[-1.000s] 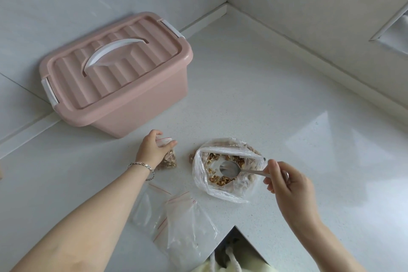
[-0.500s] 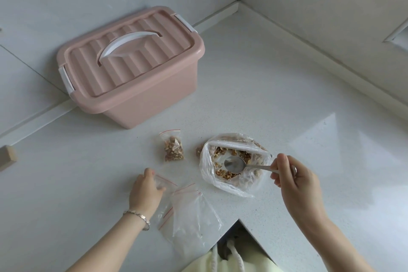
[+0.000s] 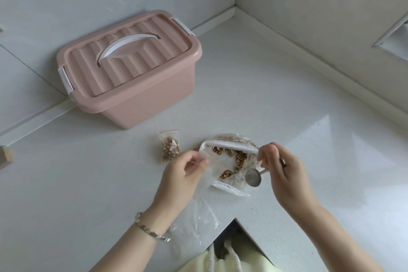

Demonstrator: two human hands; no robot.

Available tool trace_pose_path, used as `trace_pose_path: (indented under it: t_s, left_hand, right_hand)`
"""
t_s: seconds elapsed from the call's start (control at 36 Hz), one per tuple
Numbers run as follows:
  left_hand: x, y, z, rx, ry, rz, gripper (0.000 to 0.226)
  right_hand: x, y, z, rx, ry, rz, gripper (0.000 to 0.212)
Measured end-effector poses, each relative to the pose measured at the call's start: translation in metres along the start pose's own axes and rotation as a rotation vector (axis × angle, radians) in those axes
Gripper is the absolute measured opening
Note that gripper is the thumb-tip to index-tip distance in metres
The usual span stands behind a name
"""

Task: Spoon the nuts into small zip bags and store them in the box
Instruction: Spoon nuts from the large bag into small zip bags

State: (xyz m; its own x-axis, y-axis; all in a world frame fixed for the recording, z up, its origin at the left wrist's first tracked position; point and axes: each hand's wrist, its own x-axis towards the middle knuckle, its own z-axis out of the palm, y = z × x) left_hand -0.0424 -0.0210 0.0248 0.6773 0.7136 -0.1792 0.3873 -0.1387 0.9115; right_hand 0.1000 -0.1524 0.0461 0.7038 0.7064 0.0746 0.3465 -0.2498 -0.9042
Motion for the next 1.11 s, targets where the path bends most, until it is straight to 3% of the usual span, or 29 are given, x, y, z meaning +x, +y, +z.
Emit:
trace_pose_path:
  t_s: [0.14, 0.31, 0.36, 0.42, 0.47, 0.53, 0.64, 0.75, 1.0, 1.11]
  left_hand:
    - [0.004, 0.024, 0.016, -0.098, -0.117, 0.088, 0.012]
    - [0.008, 0.032, 0.03, -0.124, -0.077, 0.093, 0.006]
    - [0.007, 0.029, 0.037, 0.001, 0.068, 0.124, 0.008]
    - [0.004, 0.028, 0.043, 0.173, 0.292, 0.176, 0.023]
    - [0.002, 0.03, 0.048, 0.221, 0.375, 0.225, 0.031]
    - [-0.001, 0.035, 0.052, 0.151, 0.263, 0.198, 0.024]
    - [0.0, 0.045, 0.057, -0.154, -0.024, -0.052, 0.018]
    - [0.003, 0.047, 0.057, -0.277, -0.031, -0.166, 0.019]
    - [0.004, 0.045, 0.051, -0.308, -0.073, -0.191, 0.017]
    - [0.004, 0.045, 0.049, -0.322, -0.09, -0.213, 0.015]
  right_hand:
    - [0.007, -0.016, 0.003, -0.044, -0.168, 0.086, 0.006]
    - [0.009, -0.009, 0.002, -0.036, -0.135, 0.217, 0.018]
    - [0.009, -0.005, 0.003, -0.043, -0.078, 0.231, 0.018]
    - [0.008, -0.002, 0.004, -0.029, -0.011, 0.251, 0.014]
    - [0.007, 0.001, 0.004, -0.026, 0.046, 0.26, 0.005]
    - [0.006, 0.0, 0.004, -0.074, 0.067, 0.234, 0.001]
    - [0.003, -0.005, 0.004, -0.132, 0.058, 0.155, 0.013]
    - [-0.002, -0.007, 0.005, -0.197, 0.048, 0.074, 0.01]
    - [-0.006, -0.005, 0.005, -0.15, 0.034, 0.047, 0.01]
    - [-0.007, -0.005, 0.004, -0.125, 0.005, 0.051, 0.02]
